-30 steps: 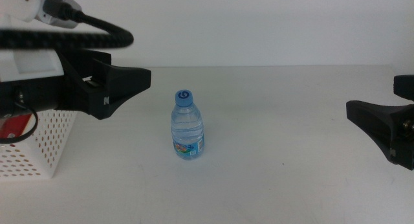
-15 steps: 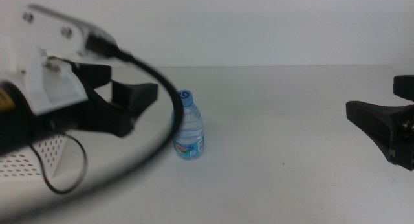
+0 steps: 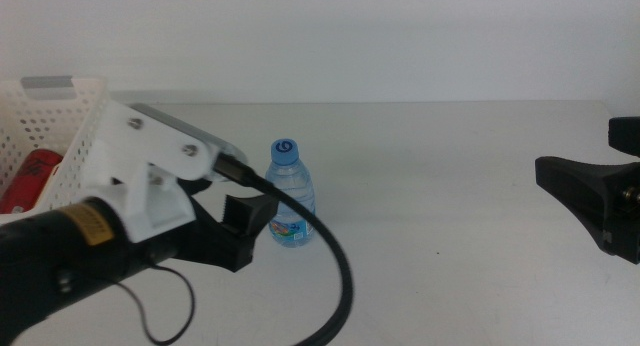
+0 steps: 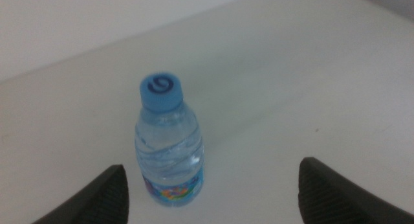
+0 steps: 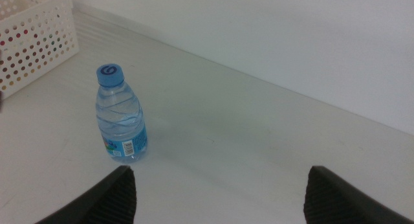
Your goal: Use arms to grab the bottles and put them into the dustbin to the left of the table.
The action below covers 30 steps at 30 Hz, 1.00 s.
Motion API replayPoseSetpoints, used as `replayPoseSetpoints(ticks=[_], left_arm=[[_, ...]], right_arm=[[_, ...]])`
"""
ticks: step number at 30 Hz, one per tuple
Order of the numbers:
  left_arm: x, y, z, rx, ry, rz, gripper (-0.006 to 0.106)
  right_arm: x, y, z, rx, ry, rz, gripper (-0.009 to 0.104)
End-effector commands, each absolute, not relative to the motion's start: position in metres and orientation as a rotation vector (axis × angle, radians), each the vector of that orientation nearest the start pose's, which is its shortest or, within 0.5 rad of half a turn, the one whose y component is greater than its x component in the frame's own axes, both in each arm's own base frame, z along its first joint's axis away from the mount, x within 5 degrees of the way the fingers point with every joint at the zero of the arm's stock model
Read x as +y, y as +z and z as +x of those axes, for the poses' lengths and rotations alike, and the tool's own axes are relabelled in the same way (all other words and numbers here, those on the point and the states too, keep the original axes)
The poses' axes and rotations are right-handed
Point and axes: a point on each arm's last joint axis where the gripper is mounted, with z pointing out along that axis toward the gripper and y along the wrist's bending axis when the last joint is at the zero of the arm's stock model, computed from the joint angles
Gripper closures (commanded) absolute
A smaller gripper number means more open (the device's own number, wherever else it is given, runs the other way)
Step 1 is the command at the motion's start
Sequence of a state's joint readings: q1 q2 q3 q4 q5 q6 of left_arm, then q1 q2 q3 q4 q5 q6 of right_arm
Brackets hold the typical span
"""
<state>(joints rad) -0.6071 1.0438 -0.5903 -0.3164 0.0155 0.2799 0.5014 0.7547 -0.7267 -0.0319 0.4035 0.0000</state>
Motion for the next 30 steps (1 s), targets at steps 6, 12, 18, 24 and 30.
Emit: replayPoseSetpoints(ticks=[6,12,18,24,30], left_arm=[[-0.137,0.277,0.201,1.829,-0.365,0.565,0.017],[-0.145,0.263,0.22,1.808,-0.376,0.453,0.011],[-0.152,0.243,0.236,1.798,-0.346,0.424,0.011],[-0.15,0.227,0.232,1.654,-0.383,0.388,0.011],[-0.149,0.212,0.229,1.571,-0.385,0.409,0.011]], right_arm=[[0.074,0.366,0.137,1.763,0.31,-0.492,0.027],[0.074,0.366,0.137,1.763,0.31,-0.492,0.027],[0.074,0.366,0.137,1.763,0.31,-0.492,0.027],[0.074,0.366,0.137,1.763,0.31,-0.492,0.027],[0.074,0.366,0.137,1.763,0.31,-0.492,0.027]])
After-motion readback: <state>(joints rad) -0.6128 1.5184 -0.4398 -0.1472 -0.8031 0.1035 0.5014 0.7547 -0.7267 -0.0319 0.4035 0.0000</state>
